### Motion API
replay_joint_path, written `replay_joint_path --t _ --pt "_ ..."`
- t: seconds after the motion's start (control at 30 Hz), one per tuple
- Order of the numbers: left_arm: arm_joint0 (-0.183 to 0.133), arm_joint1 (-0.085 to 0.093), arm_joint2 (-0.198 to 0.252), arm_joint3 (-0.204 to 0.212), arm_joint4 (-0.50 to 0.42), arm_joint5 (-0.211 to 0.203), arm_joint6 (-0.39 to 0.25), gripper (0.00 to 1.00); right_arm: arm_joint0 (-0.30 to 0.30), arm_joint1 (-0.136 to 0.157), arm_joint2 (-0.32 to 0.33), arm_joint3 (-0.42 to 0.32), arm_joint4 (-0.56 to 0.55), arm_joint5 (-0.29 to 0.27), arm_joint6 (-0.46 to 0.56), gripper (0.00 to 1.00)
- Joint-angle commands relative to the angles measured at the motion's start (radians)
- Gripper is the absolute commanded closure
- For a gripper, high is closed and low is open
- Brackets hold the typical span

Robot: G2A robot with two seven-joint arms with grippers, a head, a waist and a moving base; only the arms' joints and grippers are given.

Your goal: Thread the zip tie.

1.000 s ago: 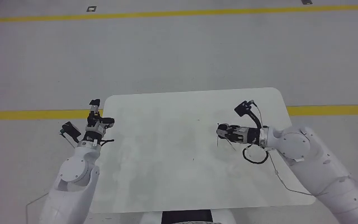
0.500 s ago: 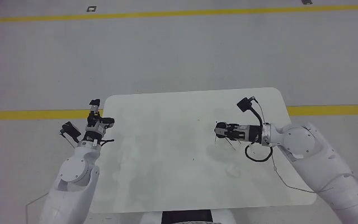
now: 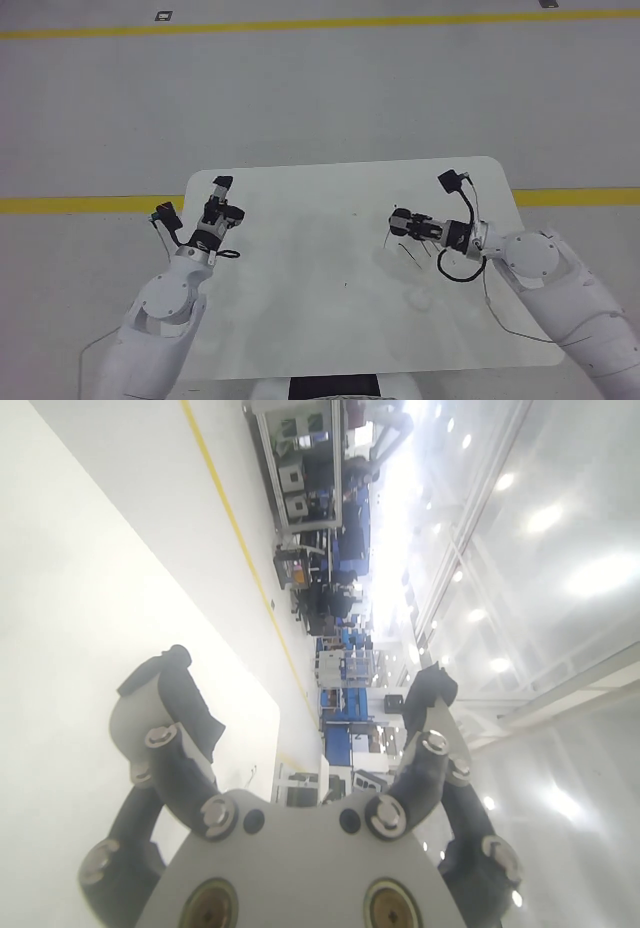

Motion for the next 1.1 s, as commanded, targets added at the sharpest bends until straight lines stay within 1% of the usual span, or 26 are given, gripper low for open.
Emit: replay_joint_path --t 0.0,0.03,0.47,0.53,0.6,0.73,0.8,0.93,1.07 --pt "-0.017 -0.003 0.053 -0.001 0.014 0.016 -0.043 0.00 0.001 -0.003 0.004 0.023 0.049 -0.008 0.012 1.00" --pt "-0.025 -0.004 0.066 0.002 0.003 0.041 -0.068 0.00 0.005 -0.004 0.006 0.024 0.082 -0.004 0.023 1.00" --pt "-0.025 -0.004 0.066 0.002 0.003 0.041 -0.068 0.00 0.005 -0.004 0.006 0.024 0.082 -0.004 0.023 1.00" --pt "-0.025 -0.004 0.066 0.002 0.003 0.041 -0.068 0.00 -0.003 -0.008 -0.001 0.021 0.089 0.017 0.000 1.00" --pt "-0.025 -0.004 0.066 0.002 0.003 0.041 -0.068 0.00 -0.005 -0.017 -0.009 0.030 0.155 0.040 -0.025 1.00" --pt "-0.025 -0.004 0.066 0.002 0.003 0.041 -0.068 0.00 0.007 -0.030 -0.014 0.061 0.246 0.072 -0.051 1.00" --pt "-0.025 -0.004 0.066 0.002 0.003 0.041 -0.068 0.00 0.010 -0.036 -0.012 0.076 0.305 0.098 -0.068 1.00" --pt "-0.025 -0.004 0.066 0.002 0.003 0.041 -0.068 0.00 0.018 -0.046 -0.003 0.097 0.387 0.136 -0.085 1.00" --pt "-0.025 -0.004 0.066 0.002 0.003 0.041 -0.068 0.00 0.019 -0.048 0.001 0.101 0.401 0.141 -0.094 1.00"
